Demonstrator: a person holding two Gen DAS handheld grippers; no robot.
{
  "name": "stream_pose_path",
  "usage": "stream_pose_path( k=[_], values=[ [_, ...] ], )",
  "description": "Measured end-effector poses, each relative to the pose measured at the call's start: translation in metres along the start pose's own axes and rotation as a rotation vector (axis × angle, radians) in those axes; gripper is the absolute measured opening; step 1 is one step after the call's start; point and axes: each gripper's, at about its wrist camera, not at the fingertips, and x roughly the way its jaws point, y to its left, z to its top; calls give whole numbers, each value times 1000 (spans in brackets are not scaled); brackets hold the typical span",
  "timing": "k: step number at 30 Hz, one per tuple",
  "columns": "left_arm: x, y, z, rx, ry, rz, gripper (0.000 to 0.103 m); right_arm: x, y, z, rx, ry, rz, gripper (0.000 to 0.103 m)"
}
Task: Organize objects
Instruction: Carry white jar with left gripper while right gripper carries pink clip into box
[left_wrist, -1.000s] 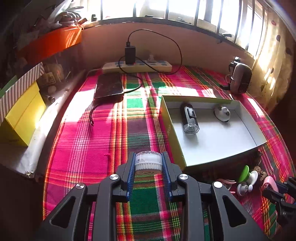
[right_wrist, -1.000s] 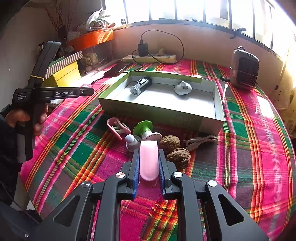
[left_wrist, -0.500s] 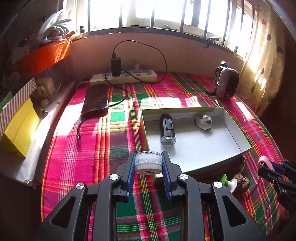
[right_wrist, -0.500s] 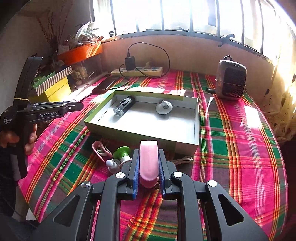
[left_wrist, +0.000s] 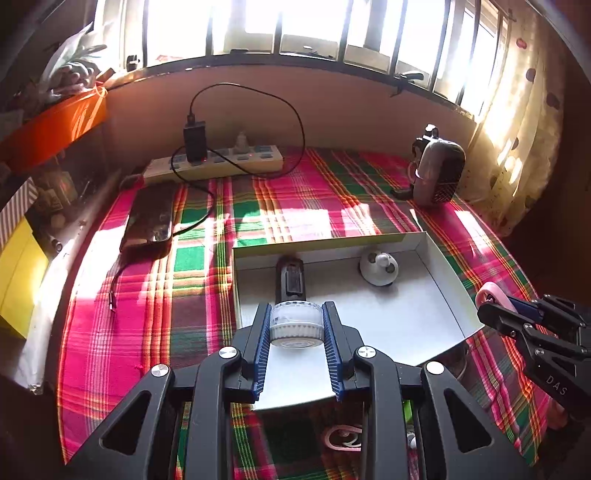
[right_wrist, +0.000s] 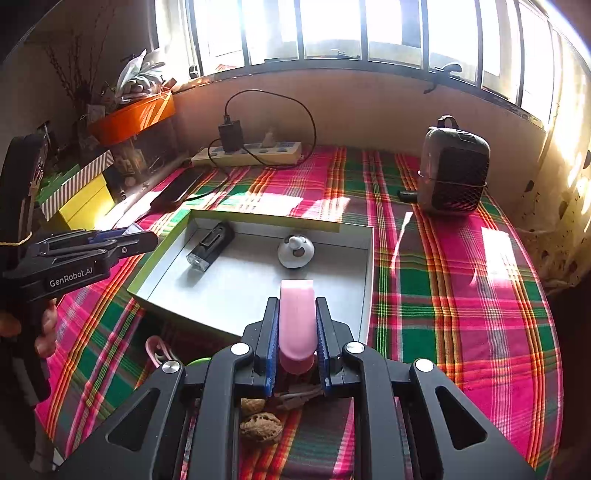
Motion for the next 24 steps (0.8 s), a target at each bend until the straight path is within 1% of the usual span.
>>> stream_pose_path(
  k=[11,19,24],
  values=[
    [48,-18,17,20,50,-8,25,52,-18,33,46,49,-21,19],
    [82,-22,24,19,97,-10,25,88,-31,42,75,87,-48,19],
    [88,-24,29,33,84,0,25,100,-33,44,69,102,-59,19]
  ],
)
